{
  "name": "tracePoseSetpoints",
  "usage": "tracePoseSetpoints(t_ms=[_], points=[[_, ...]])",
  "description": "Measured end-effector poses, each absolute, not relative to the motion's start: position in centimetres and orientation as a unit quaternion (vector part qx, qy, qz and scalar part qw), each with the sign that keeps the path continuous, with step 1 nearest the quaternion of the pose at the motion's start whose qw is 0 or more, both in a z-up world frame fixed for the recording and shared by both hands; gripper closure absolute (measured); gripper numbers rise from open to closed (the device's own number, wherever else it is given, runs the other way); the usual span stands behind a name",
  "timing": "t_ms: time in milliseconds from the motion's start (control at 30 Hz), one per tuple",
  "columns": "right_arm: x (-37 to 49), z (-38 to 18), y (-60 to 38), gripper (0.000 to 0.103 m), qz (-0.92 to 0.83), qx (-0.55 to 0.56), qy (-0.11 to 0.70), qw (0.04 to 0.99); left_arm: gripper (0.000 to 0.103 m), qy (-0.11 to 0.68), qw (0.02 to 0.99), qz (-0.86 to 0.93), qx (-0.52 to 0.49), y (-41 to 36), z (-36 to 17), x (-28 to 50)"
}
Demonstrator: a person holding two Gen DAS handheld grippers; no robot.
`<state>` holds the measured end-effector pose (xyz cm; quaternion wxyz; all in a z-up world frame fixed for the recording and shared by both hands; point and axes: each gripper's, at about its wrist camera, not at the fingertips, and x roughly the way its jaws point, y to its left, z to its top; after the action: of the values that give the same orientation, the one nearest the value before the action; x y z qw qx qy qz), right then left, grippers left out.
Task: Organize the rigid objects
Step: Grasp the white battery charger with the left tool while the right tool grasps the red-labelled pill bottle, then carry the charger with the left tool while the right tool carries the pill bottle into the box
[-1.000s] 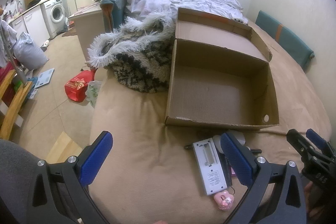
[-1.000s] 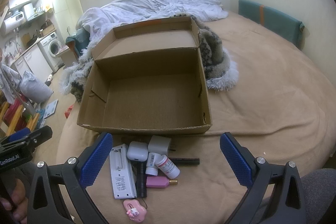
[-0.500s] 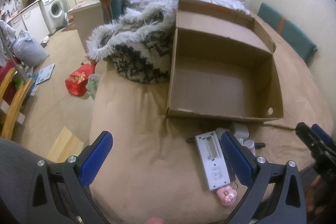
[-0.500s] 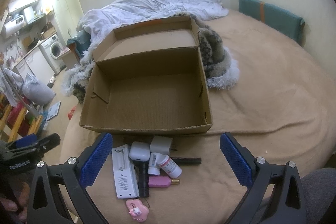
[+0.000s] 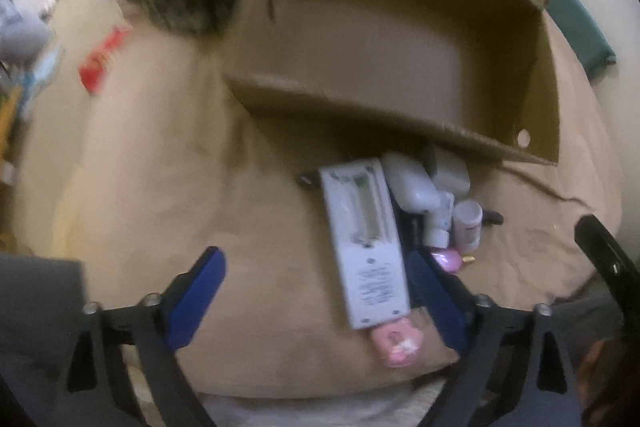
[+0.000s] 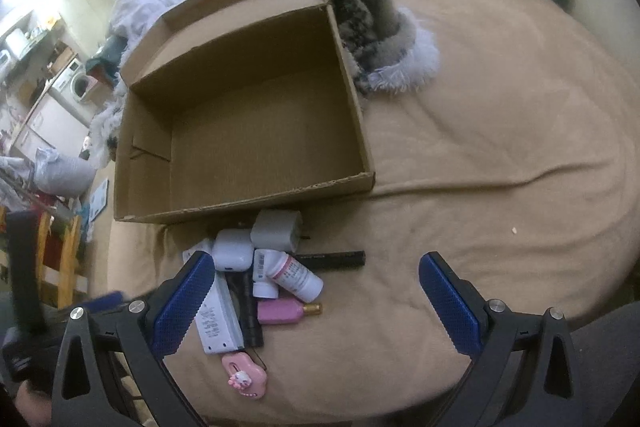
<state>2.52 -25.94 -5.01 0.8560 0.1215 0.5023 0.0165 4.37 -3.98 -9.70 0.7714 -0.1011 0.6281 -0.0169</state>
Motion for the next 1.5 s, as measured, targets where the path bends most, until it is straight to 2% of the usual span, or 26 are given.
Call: tracePoseSetpoints(t_ms=[100,167,267,333,367,600,633,667,700,733,800,867,900,1133,1267,1300,1367,1500], points=[[2.4,-5.1,-25.6,0.000,0.020,0.113,0.505,0.856,0.020,0.651,0.750,-0.024,-0.116,-4.9,-11.9,5.1],[2.6,-5.2,-25.7,0.000,0.020,0.113,0.505,0.855,0.035,0.662,0.740,-0.025,-0.117,-5.4,-13.0,5.3],[2.7,-5.4,-26.0,0.000,0.017,0.120,0.509,0.852,0.042,0.665,0.733,-0.036,-0.139,-5.6,-13.7,5.4],[2.8,-5.5,-26.1,0.000,0.017,0.124,0.512,0.850,0.058,0.664,0.732,-0.050,-0.142,-5.9,-13.8,5.4],[2.9,-5.6,-26.2,0.000,0.020,0.127,0.515,0.848,0.059,0.667,0.730,-0.054,-0.142,-6.1,-14.0,5.4],[4.2,-7.7,-26.5,0.000,0.034,0.158,0.553,0.817,0.061,0.676,0.722,-0.051,-0.134,-6.8,-14.9,5.7],[4.5,-8.3,-26.6,0.003,0.036,0.165,0.563,0.809,0.062,0.678,0.722,-0.051,-0.126,-6.7,-14.8,5.5],[4.8,-8.9,-26.7,0.015,0.039,0.173,0.574,0.800,0.062,0.679,0.723,-0.047,-0.123,-6.5,-14.5,5.4],[5.1,-9.7,-26.9,0.020,0.042,0.187,0.586,0.788,0.062,0.678,0.723,-0.043,-0.120,-6.4,-14.0,5.4],[5.4,-10.6,-27.2,0.024,0.045,0.213,0.598,0.771,0.062,0.676,0.727,-0.040,-0.114,-6.1,-13.3,5.3],[5.8,-12.4,-28.0,0.026,0.044,0.266,0.616,0.740,0.062,0.669,0.735,-0.032,-0.101,-5.6,-12.1,4.8],[6.0,-13.8,-28.5,0.041,0.052,0.320,0.627,0.708,0.062,0.662,0.745,-0.020,-0.080,-4.9,-11.1,4.4],[6.0,-14.4,-28.5,0.042,0.054,0.339,0.630,0.697,0.062,0.660,0.748,-0.013,-0.067,-4.6,-10.8,4.3],[6.1,-16.1,-27.8,0.043,0.045,0.365,0.632,0.683,0.062,0.682,0.729,0.029,-0.052,-1.7,-13.1,5.0],[6.2,-17.5,-27.9,0.043,0.040,0.381,0.639,0.667,0.062,0.686,0.724,0.045,-0.049,-2.6,-15.3,5.2],[6.2,-17.6,-28.0,0.043,0.038,0.381,0.638,0.668,0.062,0.685,0.726,0.047,-0.045,-2.8,-15.6,5.6],[6.2,-17.4,-28.0,0.052,0.041,0.382,0.630,0.675,0.062,0.680,0.730,0.053,-0.038,-3.6,-16.4,5.7],[5.8,-16.3,-27.2,0.052,0.048,0.355,0.625,0.693,0.062,0.673,0.736,0.060,-0.042,-4.0,-17.5,6.7]])
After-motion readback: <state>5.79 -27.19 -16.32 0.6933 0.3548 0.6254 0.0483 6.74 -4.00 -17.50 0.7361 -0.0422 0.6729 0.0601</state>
